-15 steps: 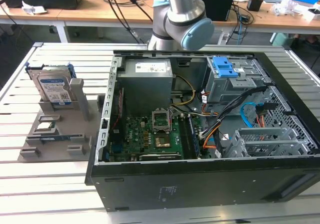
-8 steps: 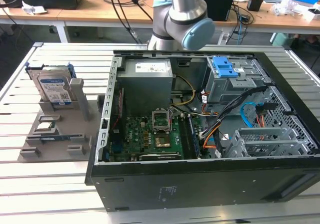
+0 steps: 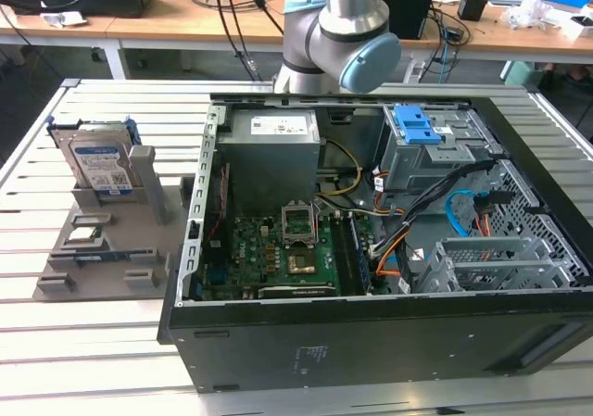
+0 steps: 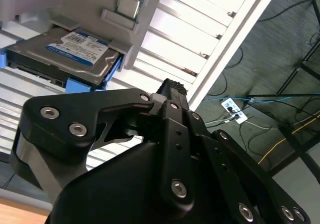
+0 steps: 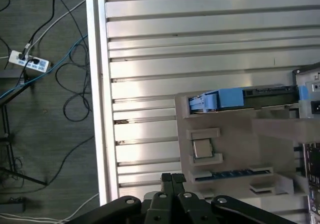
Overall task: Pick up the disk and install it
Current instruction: 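Reach for the disk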
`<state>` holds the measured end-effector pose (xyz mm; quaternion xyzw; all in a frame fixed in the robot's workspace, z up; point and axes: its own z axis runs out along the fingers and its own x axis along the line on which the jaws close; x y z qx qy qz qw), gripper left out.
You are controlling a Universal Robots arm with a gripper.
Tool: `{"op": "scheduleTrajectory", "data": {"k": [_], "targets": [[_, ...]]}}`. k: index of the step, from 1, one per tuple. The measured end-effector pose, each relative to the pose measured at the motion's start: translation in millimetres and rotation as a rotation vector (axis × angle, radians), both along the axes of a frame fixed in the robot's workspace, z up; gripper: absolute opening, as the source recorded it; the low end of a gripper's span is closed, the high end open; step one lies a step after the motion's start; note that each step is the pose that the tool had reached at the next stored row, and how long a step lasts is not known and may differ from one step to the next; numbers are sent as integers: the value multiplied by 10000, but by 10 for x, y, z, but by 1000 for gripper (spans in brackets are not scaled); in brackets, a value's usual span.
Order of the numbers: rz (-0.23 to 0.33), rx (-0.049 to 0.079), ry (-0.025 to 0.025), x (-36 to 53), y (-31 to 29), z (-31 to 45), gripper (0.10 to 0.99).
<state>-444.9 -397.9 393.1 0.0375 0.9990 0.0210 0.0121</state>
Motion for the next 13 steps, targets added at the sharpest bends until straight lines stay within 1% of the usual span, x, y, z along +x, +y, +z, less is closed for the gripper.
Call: {"op": "scheduleTrajectory", "data": {"k": [1, 2, 4, 5, 7, 8, 11, 13], "targets": [[1, -1, 0, 39, 0, 0, 106], [1, -6, 2, 115, 0, 1, 106], [2, -8, 1, 184, -1, 0, 106], [1, -11, 2, 238, 0, 1, 106], [1, -12, 0, 315, 0, -1, 106], [1, -14, 3, 395, 0, 1, 106], [2, -15, 2, 570, 0, 1, 106], [0, -14, 2, 637, 0, 0, 106]]}}
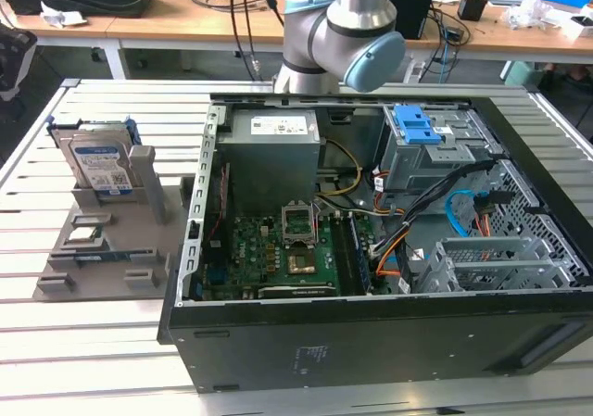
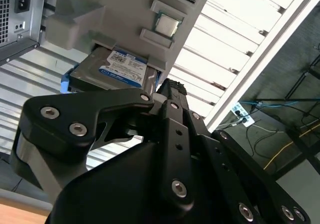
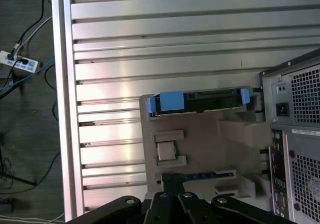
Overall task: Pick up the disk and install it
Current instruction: 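Reach for the disk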
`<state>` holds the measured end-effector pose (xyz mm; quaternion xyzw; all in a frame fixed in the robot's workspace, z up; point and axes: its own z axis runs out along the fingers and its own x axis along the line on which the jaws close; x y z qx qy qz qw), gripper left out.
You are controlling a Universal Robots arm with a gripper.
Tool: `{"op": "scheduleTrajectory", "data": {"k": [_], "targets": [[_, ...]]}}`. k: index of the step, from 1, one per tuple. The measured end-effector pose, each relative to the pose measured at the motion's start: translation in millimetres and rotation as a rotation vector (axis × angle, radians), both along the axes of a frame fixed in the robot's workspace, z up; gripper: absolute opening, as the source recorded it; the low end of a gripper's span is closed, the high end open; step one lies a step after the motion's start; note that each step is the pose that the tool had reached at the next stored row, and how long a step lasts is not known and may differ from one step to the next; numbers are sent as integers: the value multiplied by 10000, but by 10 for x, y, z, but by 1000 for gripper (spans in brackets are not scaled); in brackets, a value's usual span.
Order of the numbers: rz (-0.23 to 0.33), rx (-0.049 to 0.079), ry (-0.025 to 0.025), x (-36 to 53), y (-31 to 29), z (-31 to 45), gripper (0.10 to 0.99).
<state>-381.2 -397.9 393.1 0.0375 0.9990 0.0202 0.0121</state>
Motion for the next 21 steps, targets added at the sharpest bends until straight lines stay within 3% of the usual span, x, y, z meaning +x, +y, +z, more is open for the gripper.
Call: {"op": "scheduleTrajectory", "data": {"k": [5, 12, 14, 21], "targets": [[2, 0, 0, 186, -1, 0, 106], [2, -1, 0, 489, -1, -1, 106], [0, -2, 1, 625, 0, 0, 106], [0, -2, 3, 903, 0, 0, 106]]}}
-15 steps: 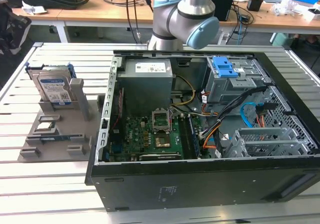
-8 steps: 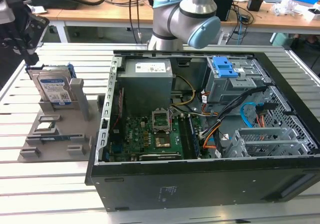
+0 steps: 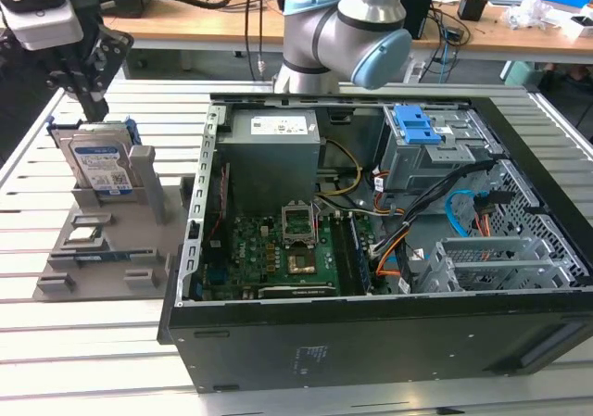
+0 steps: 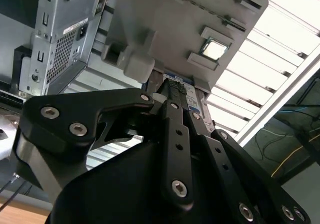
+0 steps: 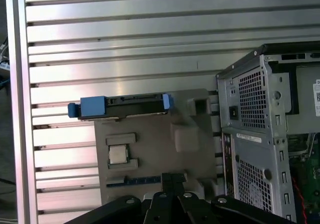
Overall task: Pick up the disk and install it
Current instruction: 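Reach for the disk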
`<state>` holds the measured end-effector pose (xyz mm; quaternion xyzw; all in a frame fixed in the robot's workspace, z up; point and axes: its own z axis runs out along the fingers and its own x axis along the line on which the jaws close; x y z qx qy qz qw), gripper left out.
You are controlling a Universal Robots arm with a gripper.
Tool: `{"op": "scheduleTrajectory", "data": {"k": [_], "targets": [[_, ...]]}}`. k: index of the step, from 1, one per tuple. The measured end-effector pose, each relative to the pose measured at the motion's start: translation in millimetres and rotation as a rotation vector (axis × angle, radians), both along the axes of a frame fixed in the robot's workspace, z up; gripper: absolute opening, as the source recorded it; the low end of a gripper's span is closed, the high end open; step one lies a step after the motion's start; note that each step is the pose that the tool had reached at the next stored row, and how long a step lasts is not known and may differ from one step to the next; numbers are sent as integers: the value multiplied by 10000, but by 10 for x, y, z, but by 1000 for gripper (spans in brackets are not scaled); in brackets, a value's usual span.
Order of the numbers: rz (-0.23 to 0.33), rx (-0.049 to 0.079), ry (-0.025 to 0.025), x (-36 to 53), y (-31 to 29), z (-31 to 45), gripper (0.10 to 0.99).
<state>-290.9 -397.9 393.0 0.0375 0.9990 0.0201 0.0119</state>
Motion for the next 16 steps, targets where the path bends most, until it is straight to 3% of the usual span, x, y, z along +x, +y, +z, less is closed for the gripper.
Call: {"op": "scheduleTrajectory", "data": {"k": [3, 7, 15, 16], "targets": [[2, -1, 3, 153, 0, 1, 106], [-1, -1, 2, 181, 0, 0, 106], [1, -7, 2, -143, 135, -12, 106], [0, -7, 2, -213, 159, -15, 106]]}}
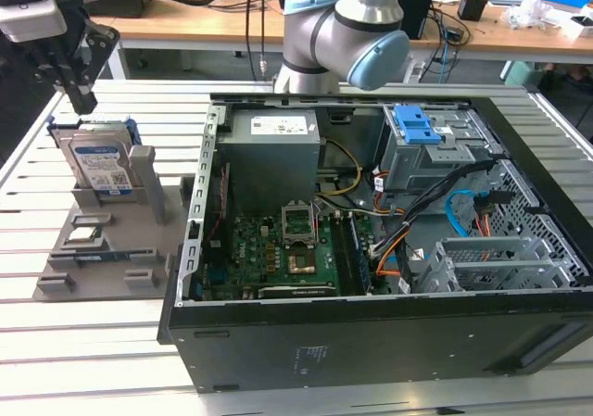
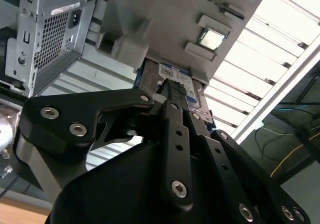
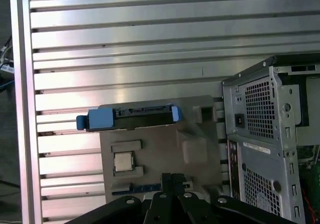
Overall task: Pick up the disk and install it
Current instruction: 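Reach for the disk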
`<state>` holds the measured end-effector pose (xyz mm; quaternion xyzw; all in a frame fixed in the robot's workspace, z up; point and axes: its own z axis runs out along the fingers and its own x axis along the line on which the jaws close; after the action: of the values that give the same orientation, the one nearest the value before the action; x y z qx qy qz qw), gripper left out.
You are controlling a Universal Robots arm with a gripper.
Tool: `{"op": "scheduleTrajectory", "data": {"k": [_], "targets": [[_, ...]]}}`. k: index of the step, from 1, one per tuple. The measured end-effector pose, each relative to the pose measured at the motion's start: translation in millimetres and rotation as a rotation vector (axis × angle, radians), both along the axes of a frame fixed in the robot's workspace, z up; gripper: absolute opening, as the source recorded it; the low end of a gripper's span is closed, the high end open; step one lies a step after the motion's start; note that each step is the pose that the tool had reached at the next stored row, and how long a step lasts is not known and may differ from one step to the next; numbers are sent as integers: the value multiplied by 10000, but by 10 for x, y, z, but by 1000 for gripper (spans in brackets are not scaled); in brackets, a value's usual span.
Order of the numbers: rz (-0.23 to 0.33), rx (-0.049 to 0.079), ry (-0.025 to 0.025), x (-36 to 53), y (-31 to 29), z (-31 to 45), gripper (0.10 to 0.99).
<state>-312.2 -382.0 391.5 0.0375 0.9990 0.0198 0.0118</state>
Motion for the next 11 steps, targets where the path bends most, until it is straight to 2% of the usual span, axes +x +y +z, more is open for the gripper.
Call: {"op": "scheduleTrajectory", "data": {"k": [2, 5, 10, 11], "targets": [[0, -1, 0, -165, 44, -8, 106], [1, 0, 0, -329, 79, -16, 106], [-1, -1, -1, -548, 137, -24, 106], [0, -1, -1, -552, 141, -24, 106]]}}
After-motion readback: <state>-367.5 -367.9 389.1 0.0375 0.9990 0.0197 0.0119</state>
